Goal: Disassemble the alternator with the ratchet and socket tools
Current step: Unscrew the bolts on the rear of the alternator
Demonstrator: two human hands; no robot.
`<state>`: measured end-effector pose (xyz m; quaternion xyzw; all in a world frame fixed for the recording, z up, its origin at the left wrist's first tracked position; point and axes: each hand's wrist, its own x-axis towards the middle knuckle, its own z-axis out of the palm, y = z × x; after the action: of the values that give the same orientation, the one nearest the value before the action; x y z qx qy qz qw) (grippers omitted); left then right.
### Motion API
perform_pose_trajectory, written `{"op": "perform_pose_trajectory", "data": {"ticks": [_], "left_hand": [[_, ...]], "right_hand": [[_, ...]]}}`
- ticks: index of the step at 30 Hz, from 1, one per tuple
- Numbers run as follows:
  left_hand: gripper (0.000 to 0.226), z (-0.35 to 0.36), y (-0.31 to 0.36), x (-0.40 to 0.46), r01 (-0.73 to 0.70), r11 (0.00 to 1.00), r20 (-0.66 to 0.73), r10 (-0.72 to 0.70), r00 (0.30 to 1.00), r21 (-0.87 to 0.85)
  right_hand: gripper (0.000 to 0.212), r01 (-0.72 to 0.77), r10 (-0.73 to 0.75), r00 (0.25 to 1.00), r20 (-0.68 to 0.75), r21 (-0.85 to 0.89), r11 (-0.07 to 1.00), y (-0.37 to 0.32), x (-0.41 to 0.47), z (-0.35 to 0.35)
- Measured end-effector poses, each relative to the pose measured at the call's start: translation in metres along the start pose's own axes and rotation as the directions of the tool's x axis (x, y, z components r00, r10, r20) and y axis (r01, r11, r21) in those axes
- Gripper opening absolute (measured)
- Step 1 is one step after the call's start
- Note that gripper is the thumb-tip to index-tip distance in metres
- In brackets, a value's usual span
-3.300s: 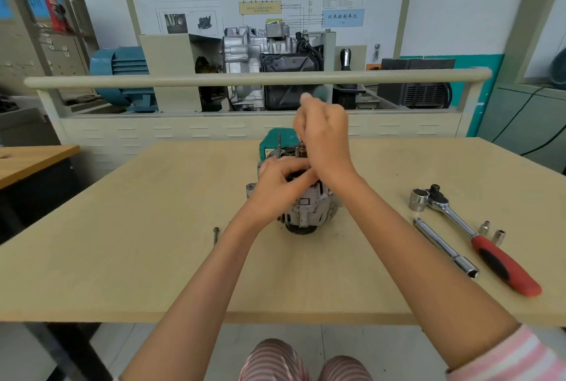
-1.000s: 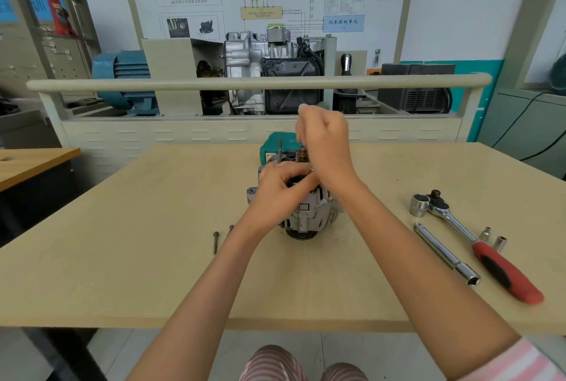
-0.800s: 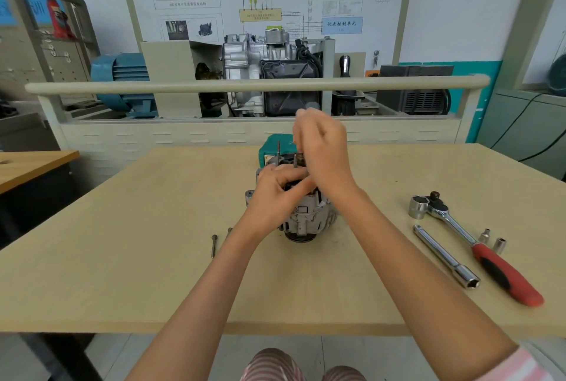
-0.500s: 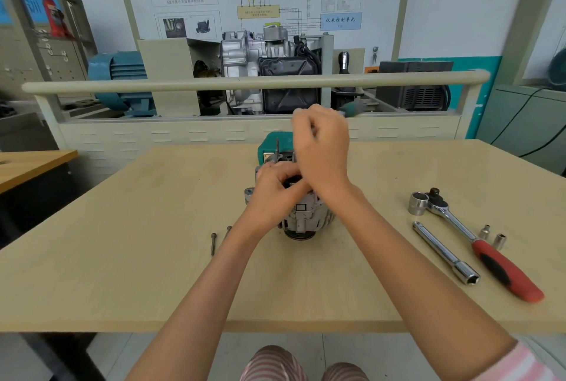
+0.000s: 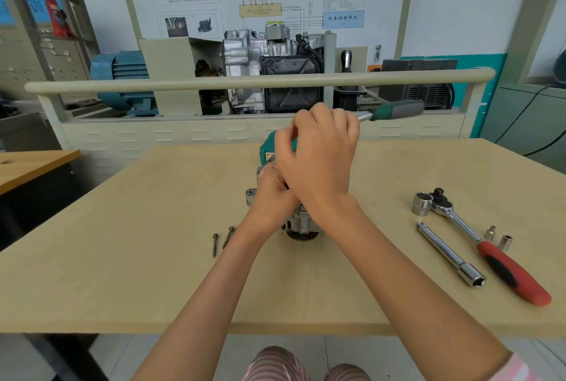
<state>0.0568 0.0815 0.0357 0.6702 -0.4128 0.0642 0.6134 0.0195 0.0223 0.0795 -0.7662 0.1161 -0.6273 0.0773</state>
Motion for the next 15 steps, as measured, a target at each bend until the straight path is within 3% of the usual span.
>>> {"op": "perform_pose_trajectory", "data": {"ticks": [3, 6, 8, 9, 10, 11, 13, 15], "left_hand": [[0.020, 0.001, 0.005, -0.001, -0.006, 0.999, 0.033, 0.004, 0.999, 0.039], [0.036, -0.002, 0.008, 0.001, -0.039, 0.996, 0.090, 0.032, 0.995, 0.078], [0.033, -0.003, 0.009, 0.000, -0.084, 0.992, 0.104, 0.074, 0.992, 0.089], [0.031, -0.003, 0.009, 0.001, -0.092, 0.992, 0.106, 0.082, 0.991, 0.089], [0.033, -0.003, 0.009, 0.001, -0.093, 0.992, 0.101, 0.083, 0.991, 0.091], [0.038, -0.002, 0.008, 0.001, -0.084, 0.992, 0.097, 0.075, 0.992, 0.091], [0.035, -0.002, 0.004, 0.002, -0.044, 0.998, 0.075, 0.040, 0.996, 0.055], [0.018, -0.001, 0.000, 0.001, -0.021, 0.999, 0.054, 0.019, 0.998, 0.032]], "right_hand": [[0.037, -0.052, 0.033, 0.997, 0.064, 0.320, 0.946, -0.003, 0.010, -0.001], [0.044, -0.298, 0.139, 0.950, 0.279, 0.683, 0.667, -0.001, 0.021, -0.008], [0.041, -0.444, 0.193, 0.895, 0.403, 0.759, 0.475, 0.001, 0.024, -0.011], [0.040, -0.464, 0.197, 0.885, 0.422, 0.764, 0.449, 0.002, 0.023, -0.011], [0.040, -0.439, 0.190, 0.897, 0.400, 0.750, 0.495, 0.003, 0.023, -0.010], [0.041, -0.359, 0.160, 0.928, 0.335, 0.696, 0.621, 0.004, 0.020, -0.009], [0.035, -0.119, 0.058, 0.984, 0.170, 0.373, 0.920, 0.005, 0.013, -0.005], [0.022, -0.022, 0.022, 0.995, 0.096, 0.007, 1.000, 0.003, 0.006, -0.003]]}}
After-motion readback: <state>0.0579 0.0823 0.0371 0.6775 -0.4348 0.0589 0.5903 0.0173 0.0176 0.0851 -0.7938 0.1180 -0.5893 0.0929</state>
